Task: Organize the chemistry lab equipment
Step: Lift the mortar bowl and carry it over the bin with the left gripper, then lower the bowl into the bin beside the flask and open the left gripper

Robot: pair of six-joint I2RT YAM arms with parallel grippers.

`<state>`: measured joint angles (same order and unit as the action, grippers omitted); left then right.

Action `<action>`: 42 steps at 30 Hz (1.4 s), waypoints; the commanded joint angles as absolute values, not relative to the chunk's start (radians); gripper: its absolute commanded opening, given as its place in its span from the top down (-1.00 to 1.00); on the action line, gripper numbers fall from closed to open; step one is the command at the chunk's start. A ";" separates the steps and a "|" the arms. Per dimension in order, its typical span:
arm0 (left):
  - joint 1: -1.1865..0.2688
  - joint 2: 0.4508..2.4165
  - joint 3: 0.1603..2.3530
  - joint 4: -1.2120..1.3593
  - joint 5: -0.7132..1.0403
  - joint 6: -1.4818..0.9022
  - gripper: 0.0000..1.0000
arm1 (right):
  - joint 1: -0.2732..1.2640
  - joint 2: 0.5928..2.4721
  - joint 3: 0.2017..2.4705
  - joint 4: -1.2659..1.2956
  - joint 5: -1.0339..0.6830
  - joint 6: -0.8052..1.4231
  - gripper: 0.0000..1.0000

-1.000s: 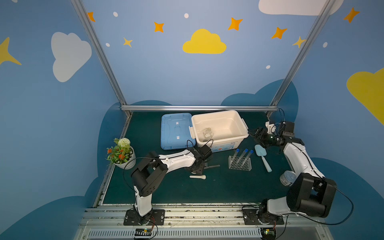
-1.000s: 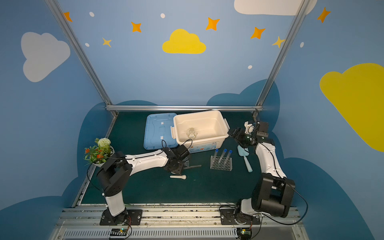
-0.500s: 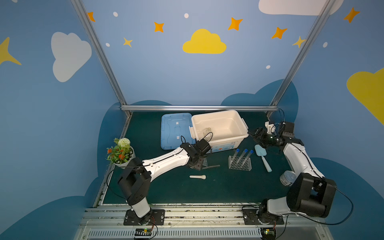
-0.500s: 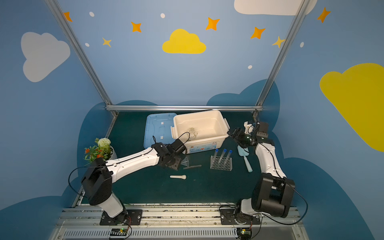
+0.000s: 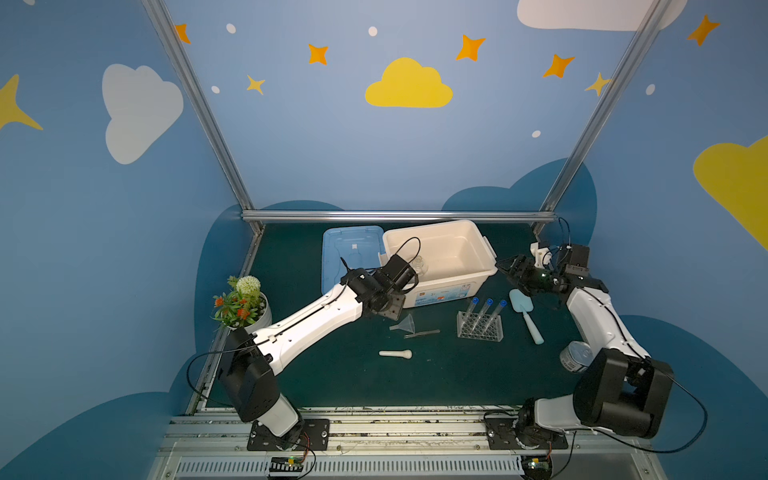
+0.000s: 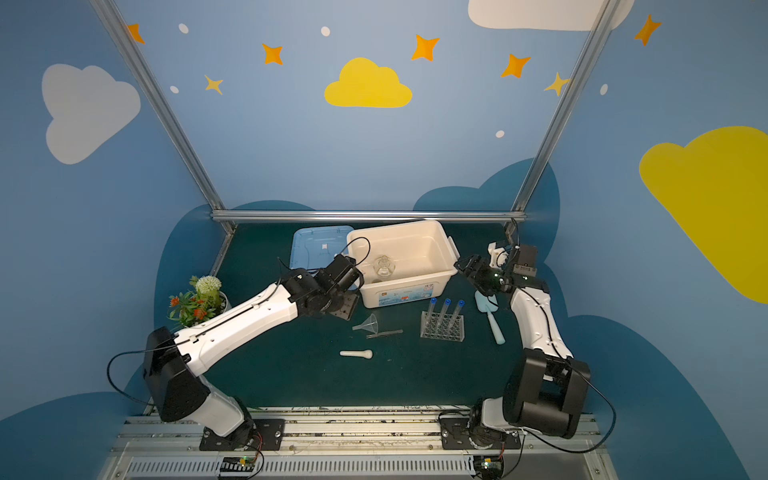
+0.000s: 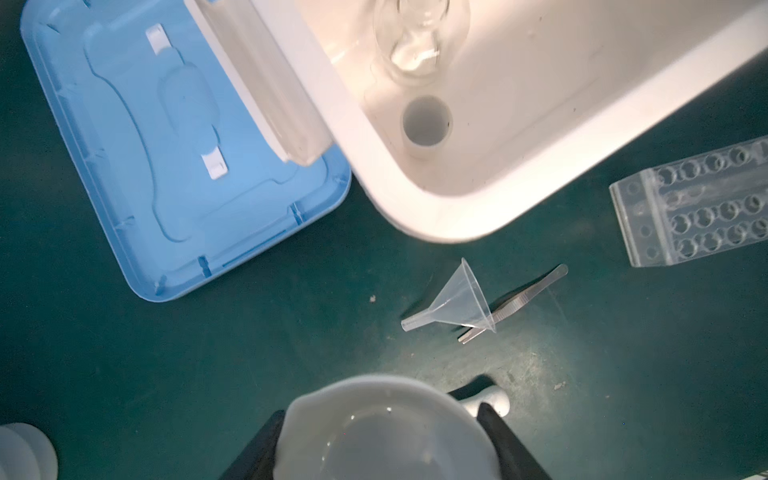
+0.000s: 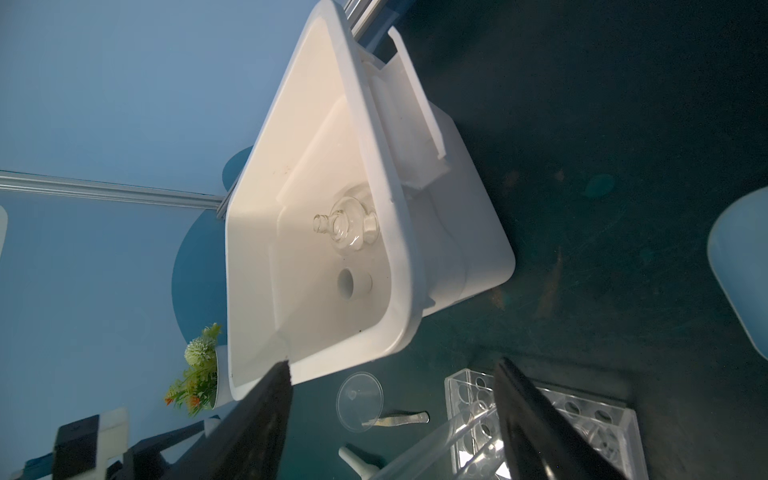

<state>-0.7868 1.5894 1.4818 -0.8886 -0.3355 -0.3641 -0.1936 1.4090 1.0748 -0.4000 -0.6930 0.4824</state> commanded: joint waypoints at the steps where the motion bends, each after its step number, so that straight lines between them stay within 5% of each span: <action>1: -0.764 1.586 1.545 -0.843 -0.339 -0.277 0.03 | -0.195 1.385 1.065 -0.391 -0.703 0.484 -0.52; 28: -0.686 2.251 2.268 -0.971 -0.088 -0.027 0.03 | -0.196 1.387 1.071 -0.413 -0.693 0.475 -0.52; 42: -0.660 2.421 2.370 -1.035 -0.048 -0.017 0.05 | -0.196 1.385 1.072 -0.417 -0.687 0.475 -0.52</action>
